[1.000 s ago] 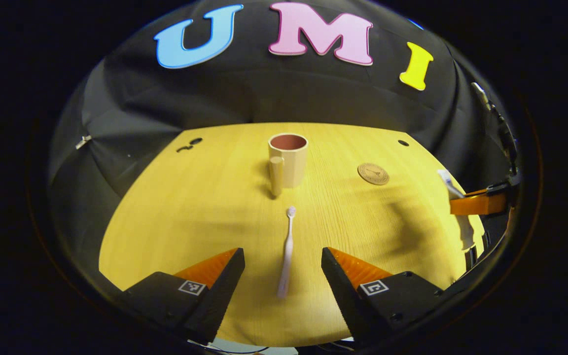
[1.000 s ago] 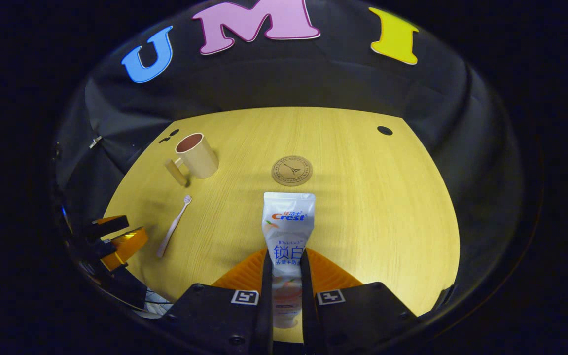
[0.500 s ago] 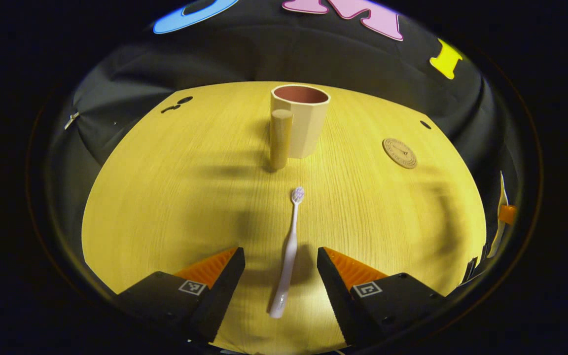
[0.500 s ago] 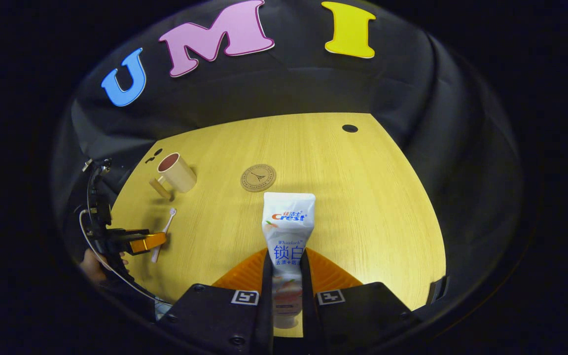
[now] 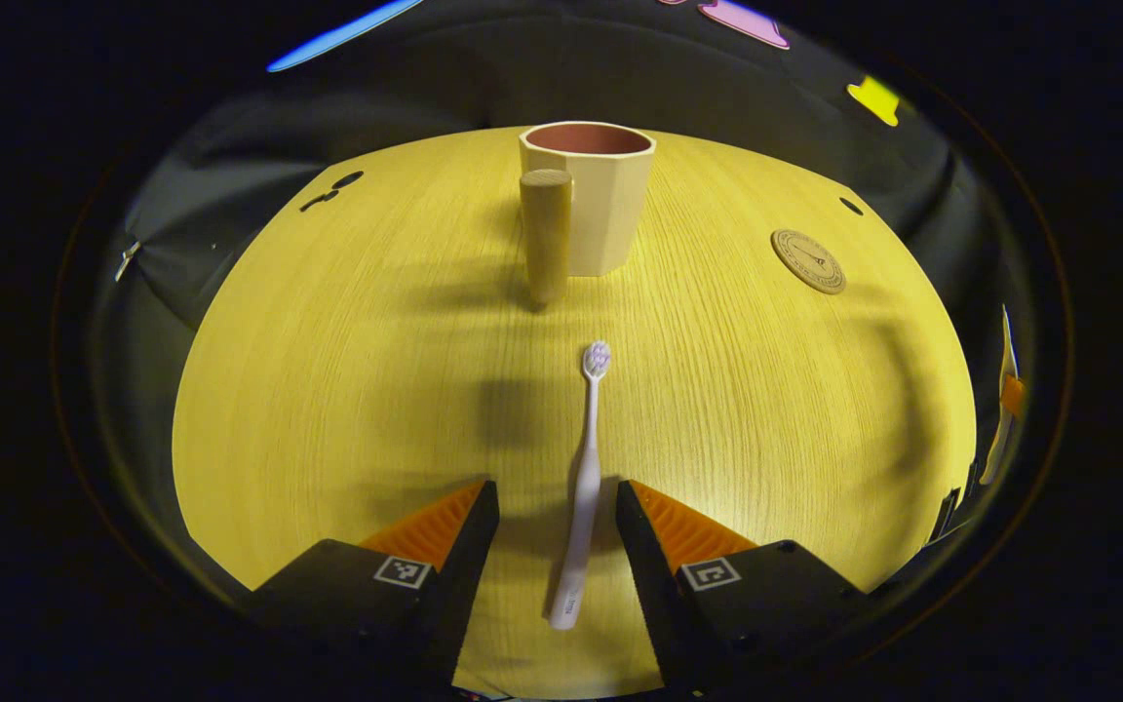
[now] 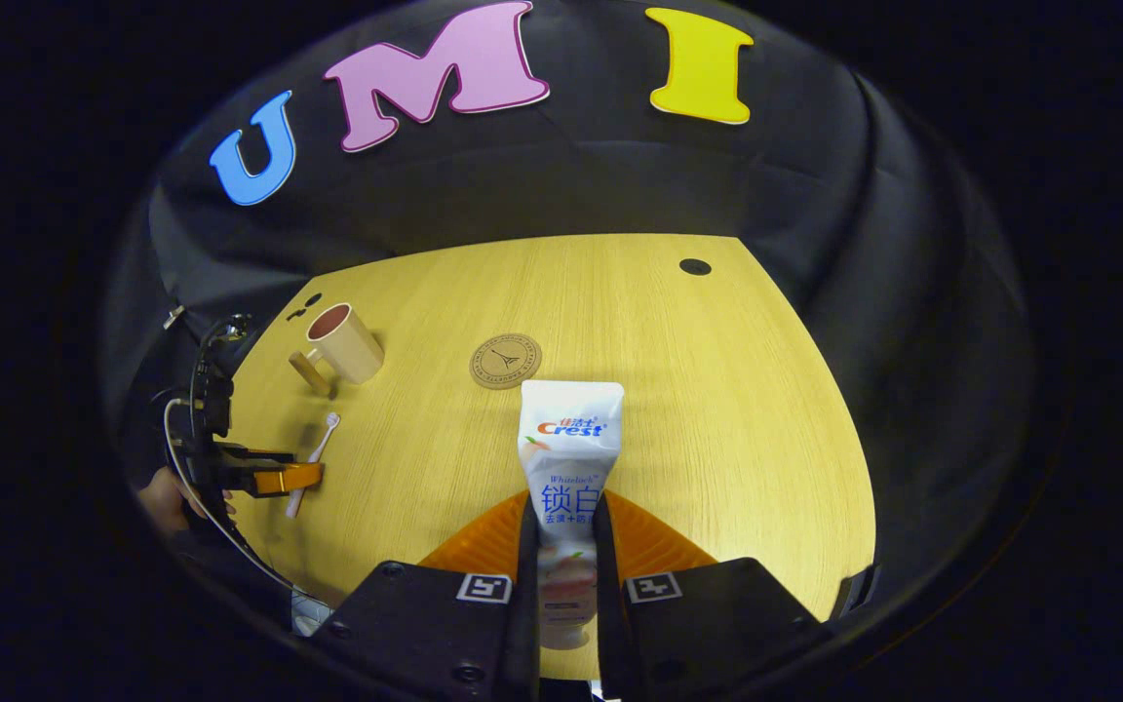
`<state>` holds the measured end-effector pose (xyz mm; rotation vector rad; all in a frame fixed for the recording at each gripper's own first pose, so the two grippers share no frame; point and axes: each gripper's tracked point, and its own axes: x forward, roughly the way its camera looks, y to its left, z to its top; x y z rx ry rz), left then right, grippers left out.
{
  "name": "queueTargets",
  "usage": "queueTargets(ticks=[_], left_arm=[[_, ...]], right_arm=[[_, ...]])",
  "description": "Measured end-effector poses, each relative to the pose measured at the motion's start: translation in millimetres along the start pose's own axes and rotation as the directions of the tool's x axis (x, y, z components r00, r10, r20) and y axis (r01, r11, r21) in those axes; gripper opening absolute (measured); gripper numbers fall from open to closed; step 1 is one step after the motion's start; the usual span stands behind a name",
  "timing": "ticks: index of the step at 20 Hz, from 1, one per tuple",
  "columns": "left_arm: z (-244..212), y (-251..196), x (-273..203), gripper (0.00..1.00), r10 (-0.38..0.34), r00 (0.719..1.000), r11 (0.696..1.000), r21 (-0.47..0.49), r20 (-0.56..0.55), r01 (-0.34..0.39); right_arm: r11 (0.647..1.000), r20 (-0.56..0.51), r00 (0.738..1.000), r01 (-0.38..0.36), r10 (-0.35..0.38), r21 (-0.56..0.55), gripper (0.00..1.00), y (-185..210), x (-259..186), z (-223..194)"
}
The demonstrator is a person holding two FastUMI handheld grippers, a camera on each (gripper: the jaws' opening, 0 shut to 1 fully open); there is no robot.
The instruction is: Put the toothbrush and toothpaste on the desktop into the cup, then pick up the cup and place it on the coaster on the desktop.
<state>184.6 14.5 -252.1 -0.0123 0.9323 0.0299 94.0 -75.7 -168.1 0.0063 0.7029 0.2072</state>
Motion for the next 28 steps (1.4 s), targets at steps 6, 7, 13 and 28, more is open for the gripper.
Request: queueTargets(ticks=[6,7,13,28], left_arm=[[-4.7,-6.0,-1.1,0.24,-0.016,0.999,0.999,0.038,-0.044,0.018],[-4.1,-6.4,-3.0,0.19,-0.01,0.999,0.999,0.042,-0.045,0.012],[-3.0,-7.4,-3.1,0.07,-0.043,0.999,0.997,-0.065,-0.029,0.041],[29.9,10.3,-97.2,0.06,-0.1,0.96,0.961,-0.226,0.263,0.162]], right_arm=[[0.999,-0.007,0.999,-0.05,0.05,-0.017,0.22,14.7,13.7,12.5],[0.998,-0.007,0.998,-0.056,0.056,-0.027,0.22,17.1,16.0,16.5],[0.991,0.028,0.994,-0.107,0.109,-0.075,0.27,45.7,32.7,53.7],[0.928,0.209,0.919,-0.282,0.335,-0.244,0.28,213.1,64.2,187.8]])
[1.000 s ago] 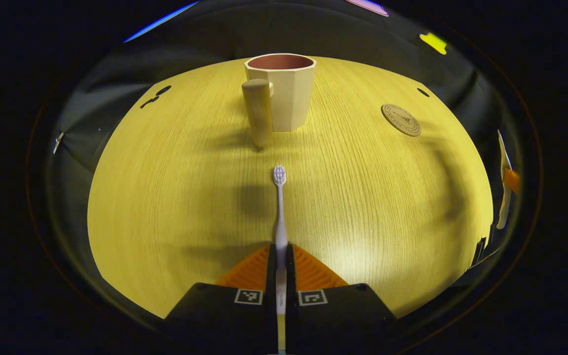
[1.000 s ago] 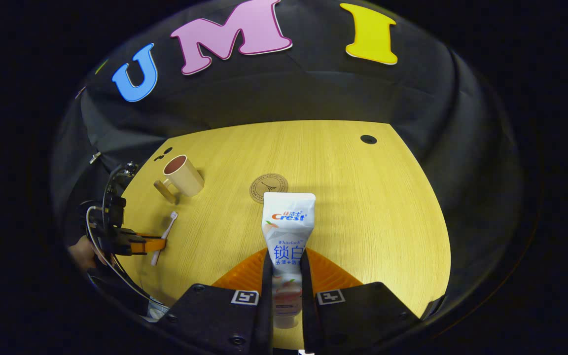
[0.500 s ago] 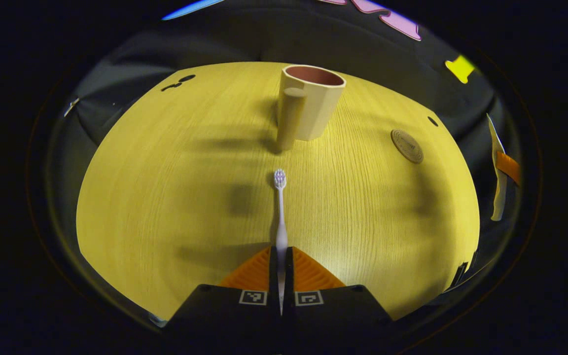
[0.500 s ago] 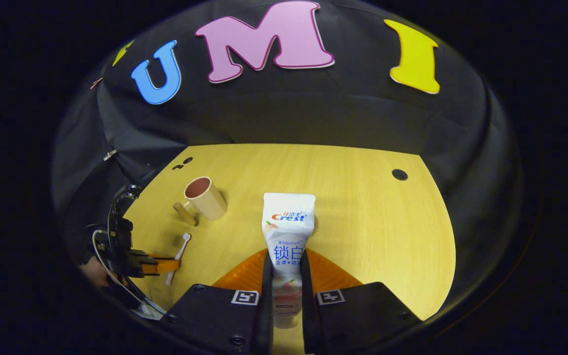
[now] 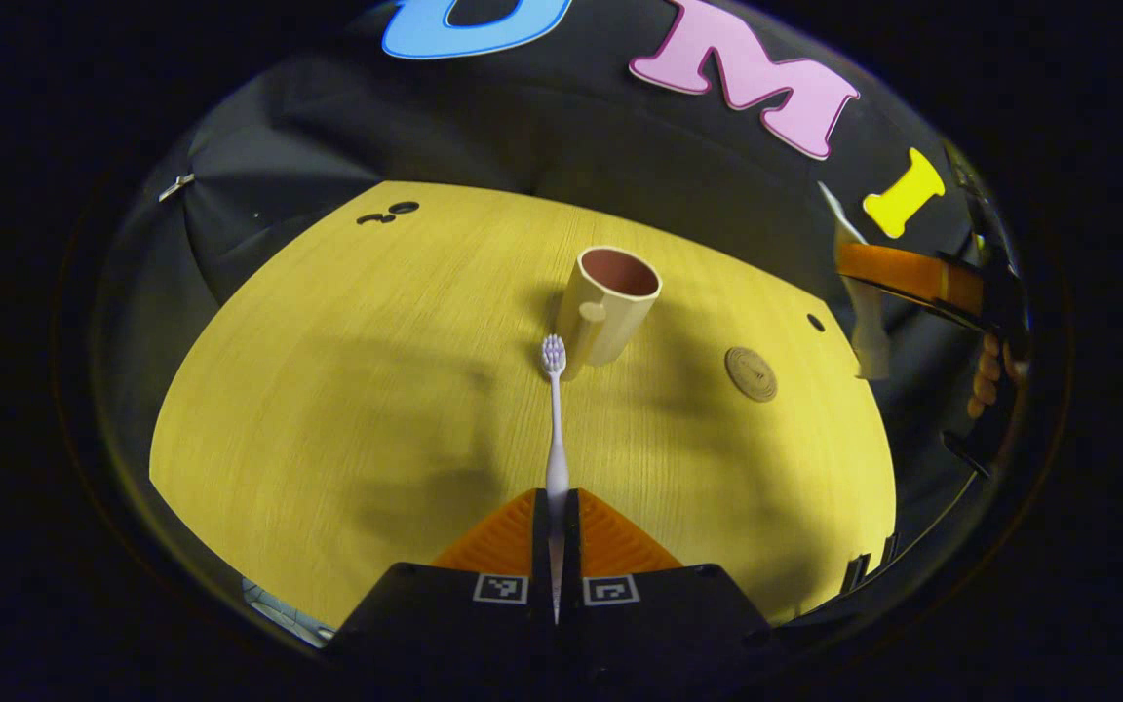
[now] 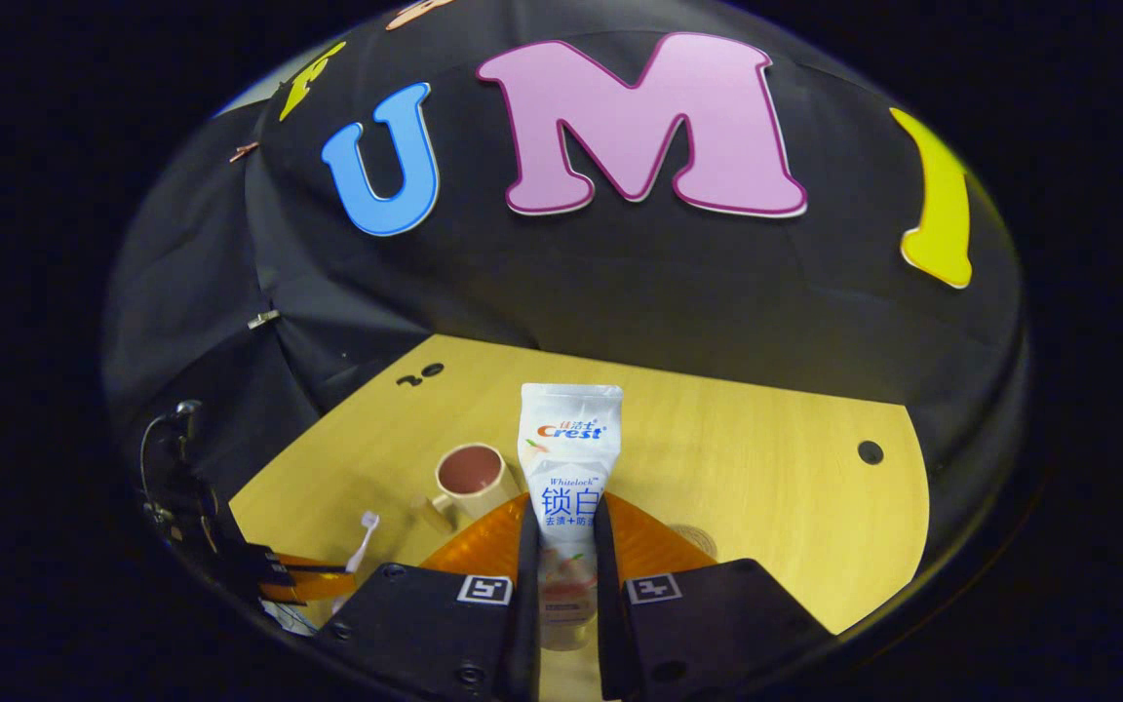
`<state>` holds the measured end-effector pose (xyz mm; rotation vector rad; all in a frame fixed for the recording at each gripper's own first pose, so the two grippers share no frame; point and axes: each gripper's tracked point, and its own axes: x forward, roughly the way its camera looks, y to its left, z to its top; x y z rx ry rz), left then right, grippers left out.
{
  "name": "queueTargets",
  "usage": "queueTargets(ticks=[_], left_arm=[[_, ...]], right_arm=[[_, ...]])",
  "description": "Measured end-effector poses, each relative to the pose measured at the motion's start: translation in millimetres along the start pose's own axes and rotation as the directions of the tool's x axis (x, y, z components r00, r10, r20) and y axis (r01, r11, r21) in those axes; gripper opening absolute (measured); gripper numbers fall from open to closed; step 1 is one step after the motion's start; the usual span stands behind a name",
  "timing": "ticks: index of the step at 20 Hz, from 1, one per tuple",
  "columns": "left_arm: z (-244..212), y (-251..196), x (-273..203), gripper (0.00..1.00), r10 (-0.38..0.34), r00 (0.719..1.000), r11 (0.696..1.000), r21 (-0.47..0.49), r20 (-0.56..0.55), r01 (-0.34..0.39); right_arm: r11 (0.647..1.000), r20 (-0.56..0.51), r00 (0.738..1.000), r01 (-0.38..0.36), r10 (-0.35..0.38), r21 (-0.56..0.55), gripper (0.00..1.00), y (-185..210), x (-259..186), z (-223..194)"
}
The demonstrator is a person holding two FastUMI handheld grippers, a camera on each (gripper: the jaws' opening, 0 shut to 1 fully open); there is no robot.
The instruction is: Put the toothbrush and toothpaste on the desktop into the cup, then pick up the cup and place it on the coaster on the desktop.
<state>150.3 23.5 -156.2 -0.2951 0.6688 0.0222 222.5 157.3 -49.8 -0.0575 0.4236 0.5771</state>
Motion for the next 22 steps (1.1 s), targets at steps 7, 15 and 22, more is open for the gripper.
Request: queueTargets(ticks=[7,15,22], left_arm=[[29.8,-4.2,-48.7,0.06,-0.034,0.995,0.996,-0.076,0.099,0.041],[71.4,21.8,-71.9,0.06,-0.033,0.97,0.993,-0.106,0.24,0.06],[82.9,17.9,-76.6,0.06,-0.065,0.948,0.991,-0.092,0.312,0.098]], right_arm=[[0.998,0.127,0.99,-0.049,0.053,-0.034,0.27,48.5,58.5,49.4],[0.996,0.245,0.969,-0.051,0.031,0.077,0.27,55.0,126.2,68.8],[0.993,0.271,0.96,-0.094,0.073,0.066,0.27,70.8,151.1,43.8]])
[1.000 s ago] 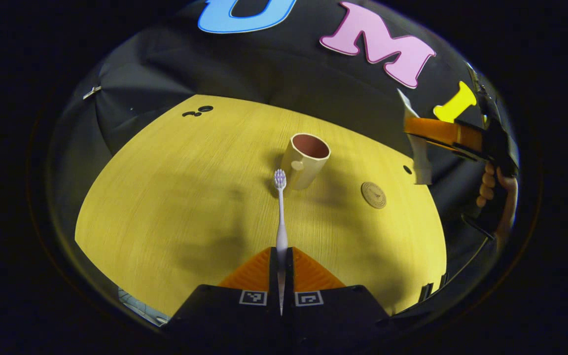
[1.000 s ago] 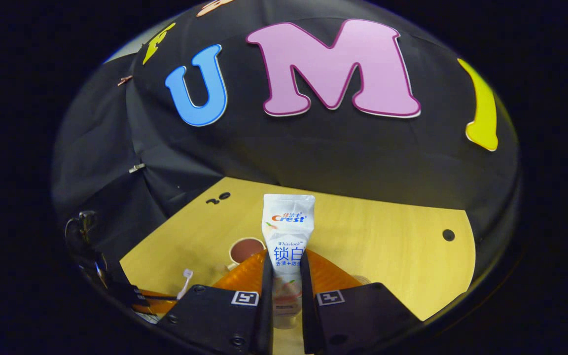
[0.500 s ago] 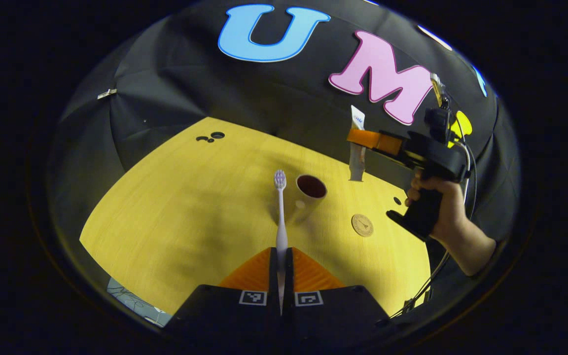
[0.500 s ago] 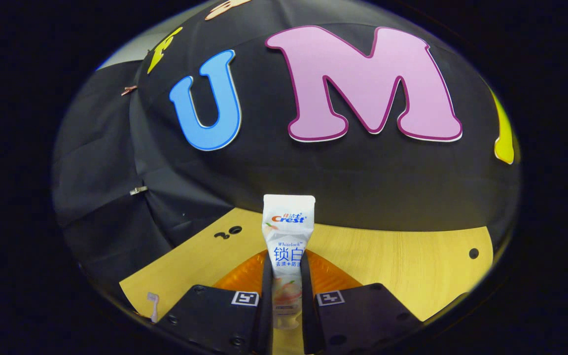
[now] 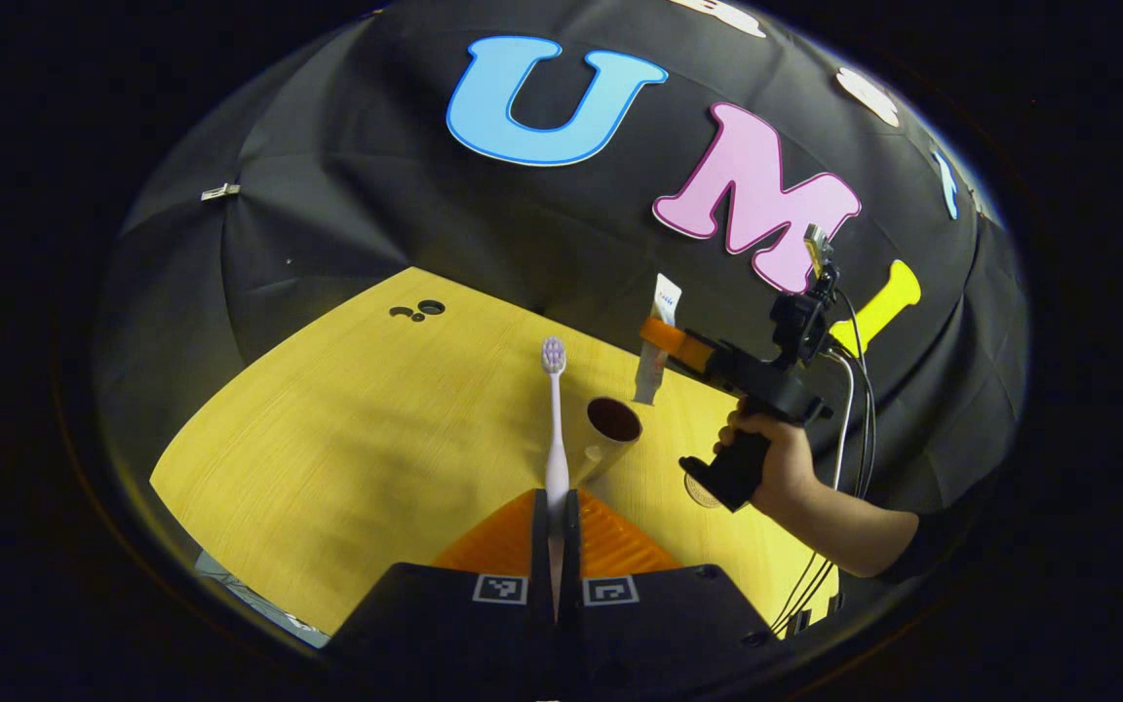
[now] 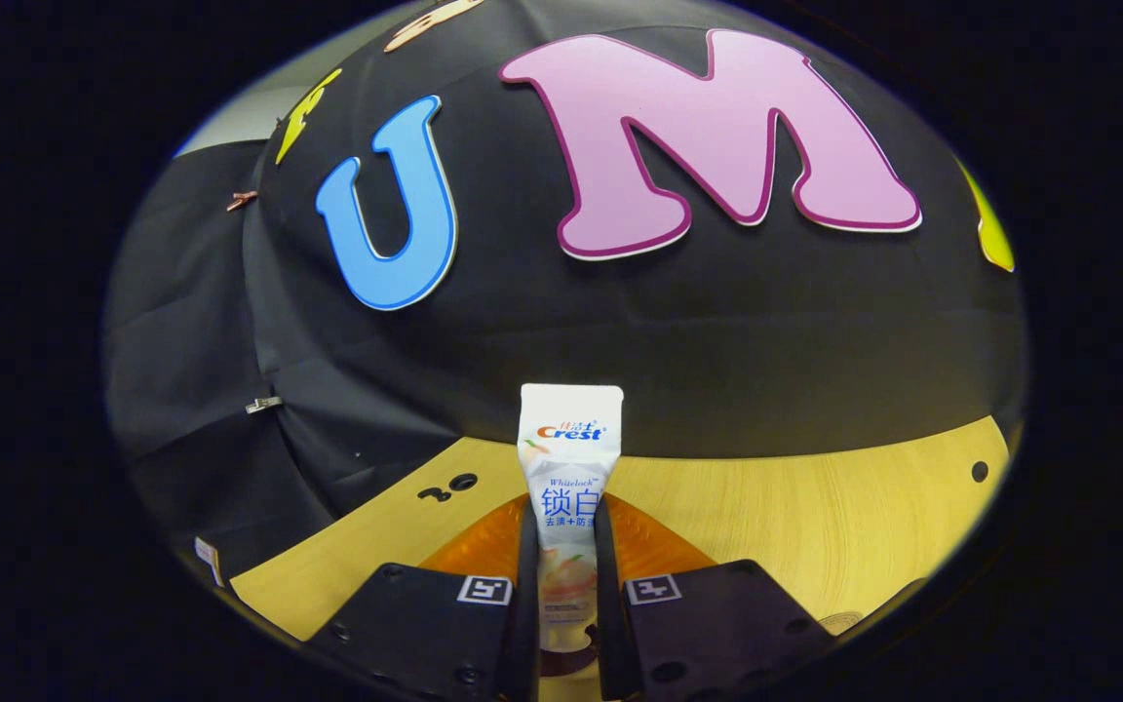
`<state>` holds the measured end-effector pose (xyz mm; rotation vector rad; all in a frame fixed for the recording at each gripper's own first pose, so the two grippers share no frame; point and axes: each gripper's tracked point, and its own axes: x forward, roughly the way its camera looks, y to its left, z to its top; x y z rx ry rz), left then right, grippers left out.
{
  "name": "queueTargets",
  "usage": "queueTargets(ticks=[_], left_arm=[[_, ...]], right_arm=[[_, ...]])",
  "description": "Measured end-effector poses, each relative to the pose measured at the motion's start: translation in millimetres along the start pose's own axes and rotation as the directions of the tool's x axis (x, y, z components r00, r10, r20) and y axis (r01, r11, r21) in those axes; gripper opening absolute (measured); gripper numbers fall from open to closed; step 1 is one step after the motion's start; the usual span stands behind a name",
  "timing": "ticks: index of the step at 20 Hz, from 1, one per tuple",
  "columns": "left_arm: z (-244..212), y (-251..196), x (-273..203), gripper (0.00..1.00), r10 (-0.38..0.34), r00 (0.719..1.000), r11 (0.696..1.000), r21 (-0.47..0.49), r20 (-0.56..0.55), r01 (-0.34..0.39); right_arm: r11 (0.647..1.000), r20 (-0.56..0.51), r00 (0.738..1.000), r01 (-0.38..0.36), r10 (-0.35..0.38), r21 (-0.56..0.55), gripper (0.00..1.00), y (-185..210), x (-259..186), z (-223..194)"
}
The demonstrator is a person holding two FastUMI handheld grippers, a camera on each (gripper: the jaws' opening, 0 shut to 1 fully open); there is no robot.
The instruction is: Put the toothbrush and toothpaste on the desktop into the cup, then pick up the cup and place it on the coaster on the desktop.
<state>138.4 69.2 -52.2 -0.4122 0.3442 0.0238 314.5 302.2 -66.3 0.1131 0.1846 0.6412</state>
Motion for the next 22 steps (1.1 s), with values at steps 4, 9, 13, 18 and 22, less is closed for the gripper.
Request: queueTargets(ticks=[4,9,13,18,22], left_arm=[[16.9,-13.3,-0.1,0.06,-0.073,0.995,0.997,0.012,0.069,0.072],[22.5,-8.7,5.0,0.06,-0.087,0.991,0.996,0.035,0.101,0.084],[14.7,-13.1,13.6,0.06,-0.097,0.988,0.995,-0.008,0.117,0.099],[-6.8,-18.2,14.3,0.06,-0.088,0.993,0.996,0.017,0.08,0.086],[-4.6,-28.0,16.1,0.06,-0.101,0.99,0.995,0.029,0.098,0.098]], right_arm=[[0.999,0.009,1.0,-0.029,0.029,-0.024,0.28,12.1,1.5,-17.1],[0.996,0.012,0.998,-0.054,0.055,-0.071,0.27,15.5,2.6,-45.8],[0.997,-0.017,0.999,-0.048,0.047,-0.062,0.37,7.9,-0.9,-74.2],[0.997,-0.04,0.997,-0.067,0.065,-0.044,0.64,10.4,-16.5,-79.5],[0.998,0.005,0.998,-0.056,0.056,-0.014,0.98,3.9,-39.6,-46.2]])
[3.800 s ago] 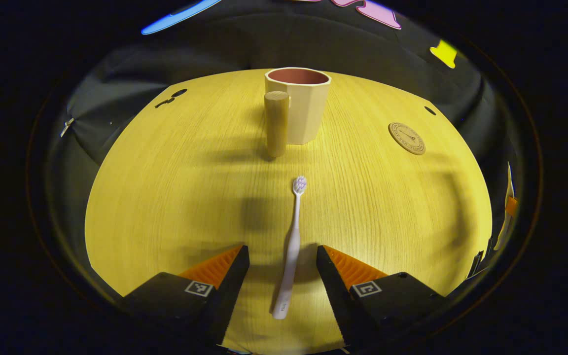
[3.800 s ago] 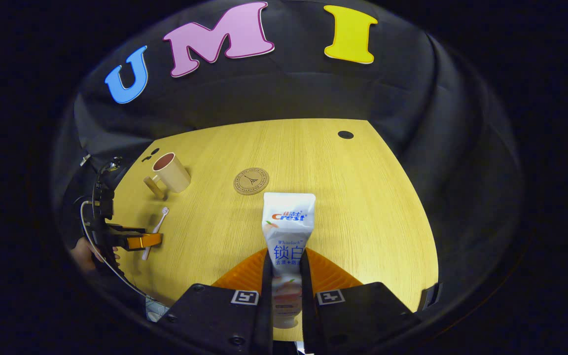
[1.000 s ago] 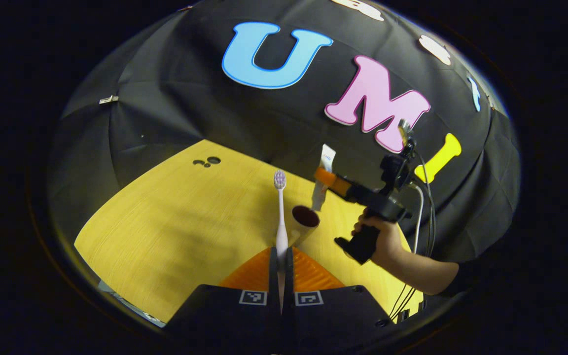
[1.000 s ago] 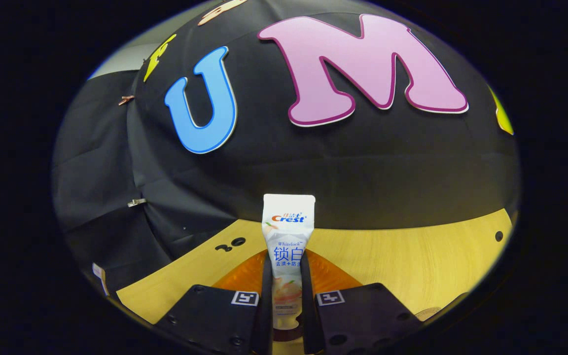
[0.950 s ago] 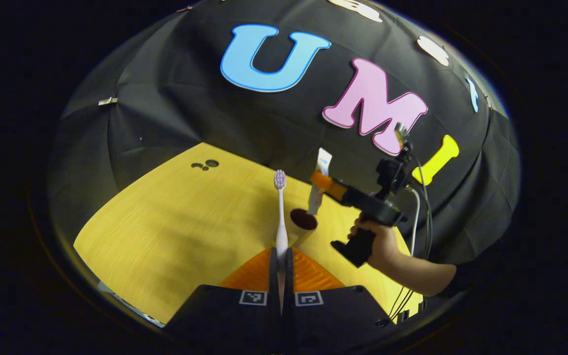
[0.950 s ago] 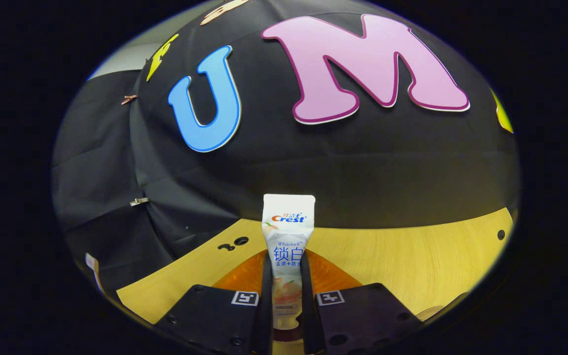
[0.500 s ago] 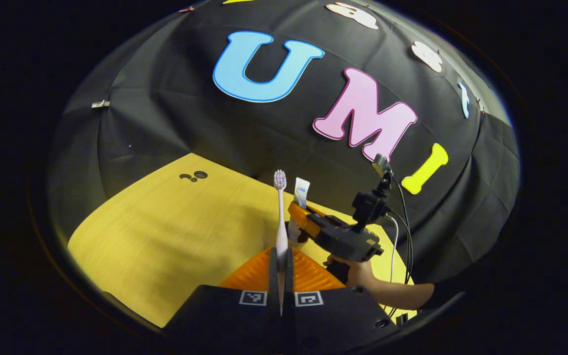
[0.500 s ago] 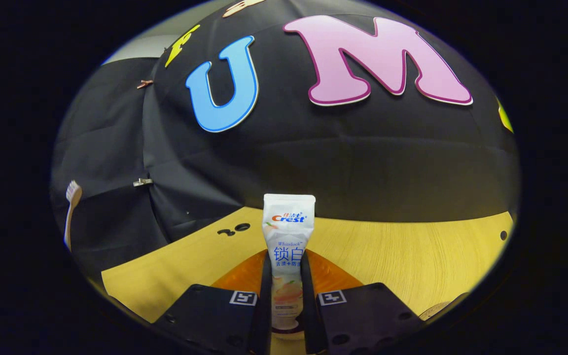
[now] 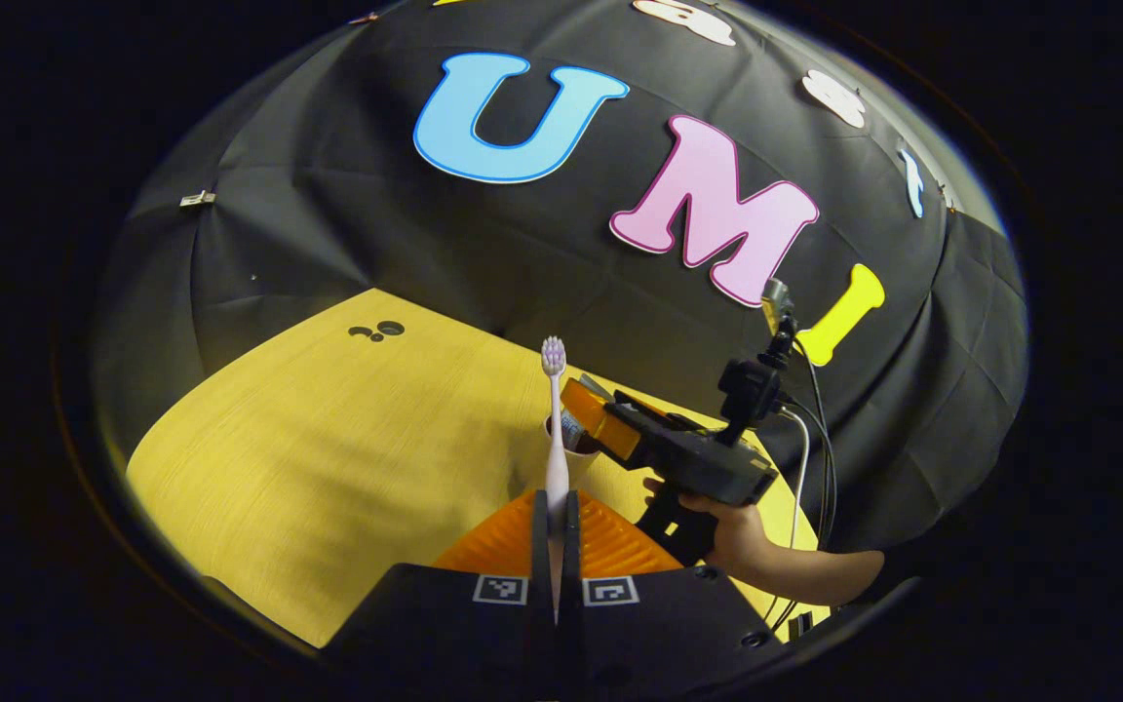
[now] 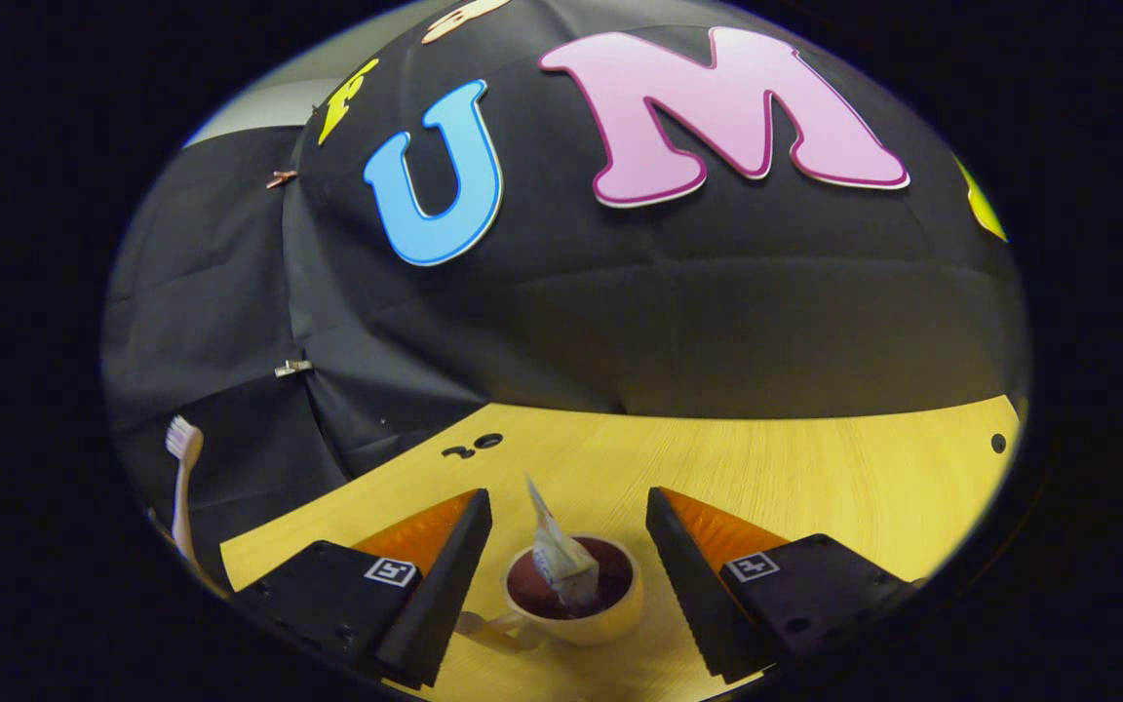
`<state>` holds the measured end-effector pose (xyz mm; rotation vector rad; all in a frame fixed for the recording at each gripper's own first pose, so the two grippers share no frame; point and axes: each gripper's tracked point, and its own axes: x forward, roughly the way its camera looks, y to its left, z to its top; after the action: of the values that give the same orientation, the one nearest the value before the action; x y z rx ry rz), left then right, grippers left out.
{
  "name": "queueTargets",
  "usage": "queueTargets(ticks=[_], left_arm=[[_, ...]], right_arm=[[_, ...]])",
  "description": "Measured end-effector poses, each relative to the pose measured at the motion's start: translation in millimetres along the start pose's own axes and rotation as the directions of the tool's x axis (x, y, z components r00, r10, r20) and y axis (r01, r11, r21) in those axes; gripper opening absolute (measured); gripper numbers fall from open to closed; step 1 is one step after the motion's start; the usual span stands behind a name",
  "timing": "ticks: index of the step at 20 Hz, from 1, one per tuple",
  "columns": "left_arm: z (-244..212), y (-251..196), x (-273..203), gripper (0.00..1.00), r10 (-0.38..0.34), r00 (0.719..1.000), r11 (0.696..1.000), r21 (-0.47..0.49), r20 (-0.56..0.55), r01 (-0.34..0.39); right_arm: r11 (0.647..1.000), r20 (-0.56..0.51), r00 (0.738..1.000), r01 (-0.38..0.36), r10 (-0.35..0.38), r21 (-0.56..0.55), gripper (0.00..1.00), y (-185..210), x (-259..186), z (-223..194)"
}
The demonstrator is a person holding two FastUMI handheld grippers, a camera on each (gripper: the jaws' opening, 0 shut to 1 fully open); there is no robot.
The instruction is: Put the toothbrush and toothpaste on the desktop into the cup, then pick up the cup and place it on the coaster on the desktop.
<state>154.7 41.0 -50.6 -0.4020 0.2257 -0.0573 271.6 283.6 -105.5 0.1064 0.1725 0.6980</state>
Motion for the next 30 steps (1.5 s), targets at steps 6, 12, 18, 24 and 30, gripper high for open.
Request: queueTargets(ticks=[6,12,18,24,30], left_arm=[[32.0,-16.5,24.0,0.06,-0.031,0.994,0.999,-0.009,0.103,0.032],[68.7,-18.2,57.8,0.06,-0.038,0.978,0.999,-0.007,0.205,0.041],[100.1,-12.4,103.7,0.06,-0.034,0.955,0.999,-0.017,0.295,0.041],[94.9,-7.9,158.2,0.06,-0.047,0.941,0.999,-0.007,0.334,0.052],[69.3,-2.4,199.5,0.06,-0.04,0.939,0.998,0.056,0.342,0.022]], right_arm=[[0.996,0.057,0.995,0.086,-0.086,-0.004,0.98,-47.5,-53.3,44.2],[0.973,0.084,0.97,0.229,-0.228,-0.004,0.98,-133.8,-110.4,70.7],[0.931,0.11,0.926,0.365,-0.362,-0.011,0.98,-208.7,-166.9,83.2],[0.894,0.095,0.889,0.448,-0.447,0.017,0.98,-255.0,-208.5,68.0],[0.839,0.076,0.839,0.527,-0.539,0.134,0.98,-285.4,-233.8,44.0]])
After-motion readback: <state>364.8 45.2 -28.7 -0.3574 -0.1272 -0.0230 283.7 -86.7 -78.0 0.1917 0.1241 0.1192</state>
